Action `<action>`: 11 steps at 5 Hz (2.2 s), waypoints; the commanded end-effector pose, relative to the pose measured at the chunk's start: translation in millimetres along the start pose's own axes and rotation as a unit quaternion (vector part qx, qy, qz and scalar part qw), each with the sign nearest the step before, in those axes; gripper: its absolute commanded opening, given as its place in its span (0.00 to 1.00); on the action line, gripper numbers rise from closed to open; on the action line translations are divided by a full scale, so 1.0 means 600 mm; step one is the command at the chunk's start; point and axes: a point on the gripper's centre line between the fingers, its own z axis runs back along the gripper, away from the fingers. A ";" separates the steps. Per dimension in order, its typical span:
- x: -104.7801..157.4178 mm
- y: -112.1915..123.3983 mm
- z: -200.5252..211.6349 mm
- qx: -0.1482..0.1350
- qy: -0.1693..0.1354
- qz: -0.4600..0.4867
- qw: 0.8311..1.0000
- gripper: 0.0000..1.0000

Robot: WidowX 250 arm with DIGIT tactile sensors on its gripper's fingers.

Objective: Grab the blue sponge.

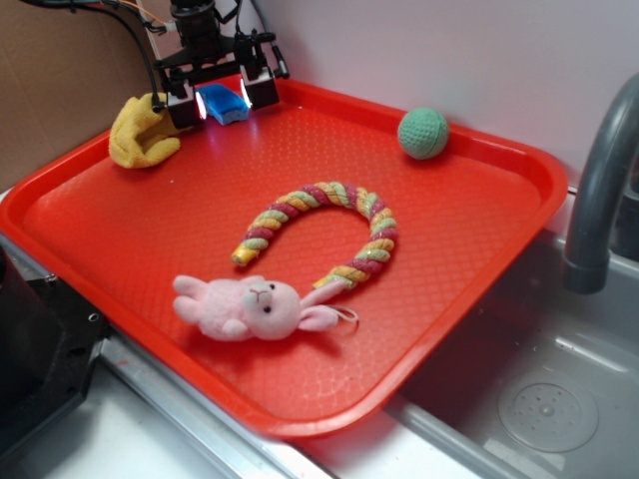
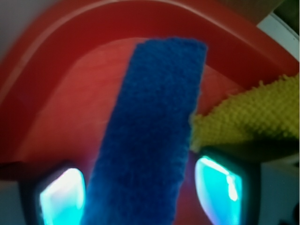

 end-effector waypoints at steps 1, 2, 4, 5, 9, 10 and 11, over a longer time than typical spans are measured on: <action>0.026 0.015 0.007 -0.004 -0.009 0.025 1.000 0.00; -0.005 0.012 0.054 -0.012 -0.004 -0.018 1.000 0.00; -0.116 0.001 0.176 -0.007 -0.017 -0.175 0.984 0.00; -0.159 -0.001 0.205 0.006 0.009 -0.213 0.977 0.00; -0.280 0.034 0.301 -0.020 -0.008 -0.385 0.922 0.00; -0.275 0.045 0.313 -0.051 0.011 -0.398 0.916 0.00; -0.265 0.066 0.325 -0.083 0.028 -0.387 0.918 0.00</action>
